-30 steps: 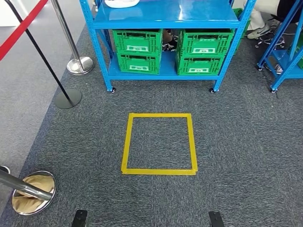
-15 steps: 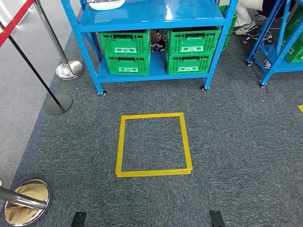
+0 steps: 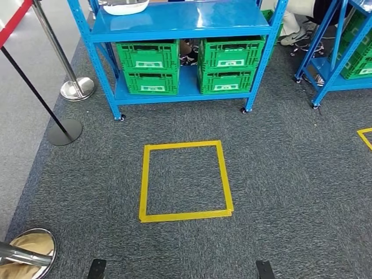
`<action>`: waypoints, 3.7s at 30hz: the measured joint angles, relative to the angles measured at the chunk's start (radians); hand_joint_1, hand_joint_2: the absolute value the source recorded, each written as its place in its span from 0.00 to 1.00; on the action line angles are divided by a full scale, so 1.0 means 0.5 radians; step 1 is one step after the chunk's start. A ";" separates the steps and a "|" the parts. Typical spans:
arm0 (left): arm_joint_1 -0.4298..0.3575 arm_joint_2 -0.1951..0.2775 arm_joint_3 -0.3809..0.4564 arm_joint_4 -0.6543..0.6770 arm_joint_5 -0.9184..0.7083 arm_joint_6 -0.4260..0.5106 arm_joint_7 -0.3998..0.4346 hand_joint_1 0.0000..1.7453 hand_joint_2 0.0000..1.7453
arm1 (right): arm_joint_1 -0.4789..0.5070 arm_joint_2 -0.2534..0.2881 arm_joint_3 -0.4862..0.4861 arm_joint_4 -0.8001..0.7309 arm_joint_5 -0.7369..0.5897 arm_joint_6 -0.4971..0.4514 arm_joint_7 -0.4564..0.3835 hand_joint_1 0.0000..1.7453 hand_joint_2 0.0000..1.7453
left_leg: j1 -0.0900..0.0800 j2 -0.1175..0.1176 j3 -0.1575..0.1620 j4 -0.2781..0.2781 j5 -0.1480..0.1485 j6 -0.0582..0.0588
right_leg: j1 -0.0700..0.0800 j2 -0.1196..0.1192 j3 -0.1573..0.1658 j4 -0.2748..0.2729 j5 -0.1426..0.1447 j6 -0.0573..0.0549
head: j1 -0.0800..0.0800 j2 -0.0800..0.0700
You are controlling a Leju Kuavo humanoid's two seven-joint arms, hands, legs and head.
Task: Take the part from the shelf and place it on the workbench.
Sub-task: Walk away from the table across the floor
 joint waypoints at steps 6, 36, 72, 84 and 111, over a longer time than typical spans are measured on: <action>0.000 0.003 0.001 -0.001 -0.001 0.003 -0.003 0.00 0.00 | -0.002 0.001 -0.004 0.000 0.002 -0.002 0.003 0.00 0.00 | -0.002 0.003 -0.042 0.119 -0.098 -0.057 | -0.006 0.049 0.023 -0.044 -0.003 -0.077 | -0.022 0.000; 0.013 0.004 0.022 -0.001 -0.007 0.013 -0.004 0.00 0.00 | 0.003 0.001 -0.023 0.000 0.073 -0.020 0.003 0.00 0.00 | -0.004 -0.024 0.042 0.063 -0.121 -0.046 | 0.000 0.033 0.000 -0.045 0.017 -0.069 | -0.022 0.000; 0.017 -0.003 0.029 0.000 -0.009 0.030 0.006 0.00 0.00 | 0.009 0.000 -0.021 0.001 0.077 -0.050 0.028 0.00 0.00 | 0.010 -0.076 -0.341 0.560 -0.198 -0.075 | -0.012 0.068 0.071 -0.044 -0.038 -0.087 | -0.036 0.000; 0.031 0.001 0.034 0.000 -0.016 0.017 0.035 0.00 0.00 | 0.005 0.003 -0.023 0.001 0.093 -0.014 0.058 0.00 1.00 | 0.001 -0.052 -0.119 0.015 0.099 -0.012 | 0.016 0.053 0.144 -0.085 -0.084 -0.043 | -0.033 0.000; 0.073 0.043 0.146 0.000 0.038 -0.062 0.364 0.00 0.00 | 0.008 0.002 -0.016 0.002 0.233 0.157 0.233 0.00 0.00 | 0.003 -0.052 -0.108 0.007 0.100 -0.006 | 0.018 0.053 0.158 -0.095 -0.080 -0.033 | -0.034 0.000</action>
